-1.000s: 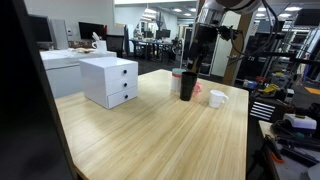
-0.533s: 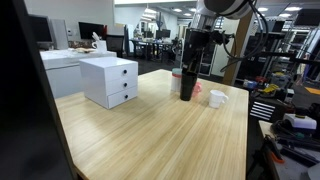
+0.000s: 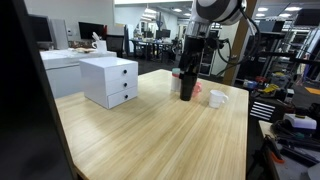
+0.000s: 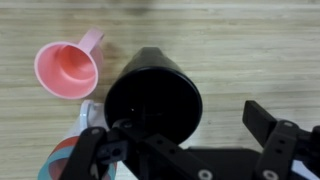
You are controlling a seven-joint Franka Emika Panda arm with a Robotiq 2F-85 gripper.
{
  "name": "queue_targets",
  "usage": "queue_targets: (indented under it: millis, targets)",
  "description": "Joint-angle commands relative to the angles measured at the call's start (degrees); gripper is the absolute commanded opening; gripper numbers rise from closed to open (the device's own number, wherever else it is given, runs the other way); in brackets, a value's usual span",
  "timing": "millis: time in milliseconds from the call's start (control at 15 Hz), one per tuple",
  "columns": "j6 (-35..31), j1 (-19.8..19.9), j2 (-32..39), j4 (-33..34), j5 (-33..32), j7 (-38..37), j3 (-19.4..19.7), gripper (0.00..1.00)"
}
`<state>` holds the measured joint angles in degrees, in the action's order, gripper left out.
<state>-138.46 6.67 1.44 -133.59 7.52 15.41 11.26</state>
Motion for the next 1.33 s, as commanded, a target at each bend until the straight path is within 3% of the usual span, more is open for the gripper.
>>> queue_targets:
  millis: [0,200,267,400,933,1067,1267]
  targets:
    - [0.4,1.4,0.8,0.0,1.5,2.3,-0.8,1.00]
    - [0.5,1.6,1.1,-0.3,1.3,2.0,-0.9,1.00]
    - [0.4,1.6,1.2,-0.4,1.3,2.0,-1.0,0.75]
    - [0.5,1.6,1.0,-0.8,0.9,1.9,-1.2,0.67]
    - [3.5,1.2,-0.2,-1.9,-1.1,-1.4,-1.9,0.10]
    - [4.5,1.0,-1.0,-2.1,-1.6,-2.6,-2.0,0.02]
    - [6.0,0.8,-2.6,-2.0,-3.7,-5.8,-2.1,0.02]
